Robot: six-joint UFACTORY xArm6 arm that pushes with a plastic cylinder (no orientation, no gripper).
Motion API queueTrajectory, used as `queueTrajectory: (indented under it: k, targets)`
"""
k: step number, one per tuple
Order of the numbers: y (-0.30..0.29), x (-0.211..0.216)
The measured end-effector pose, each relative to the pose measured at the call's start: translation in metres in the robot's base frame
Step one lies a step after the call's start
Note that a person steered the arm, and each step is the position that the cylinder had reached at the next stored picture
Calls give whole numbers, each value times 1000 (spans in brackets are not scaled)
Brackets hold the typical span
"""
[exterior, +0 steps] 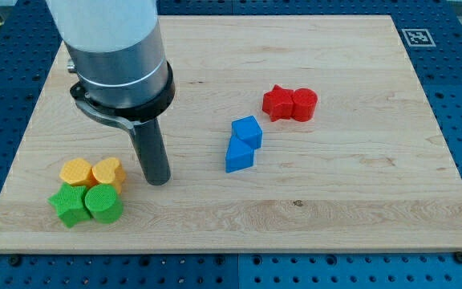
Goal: Adjust the blue triangle to the right of the blue cube
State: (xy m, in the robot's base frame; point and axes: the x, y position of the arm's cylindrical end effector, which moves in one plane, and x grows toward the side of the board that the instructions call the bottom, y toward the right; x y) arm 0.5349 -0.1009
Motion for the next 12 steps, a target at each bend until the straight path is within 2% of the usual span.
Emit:
queueTrajectory:
  k: [3,5,6,12]
  targets:
    - [36,-9]
    - [38,-1]
    - [74,-1]
    - [117,-19]
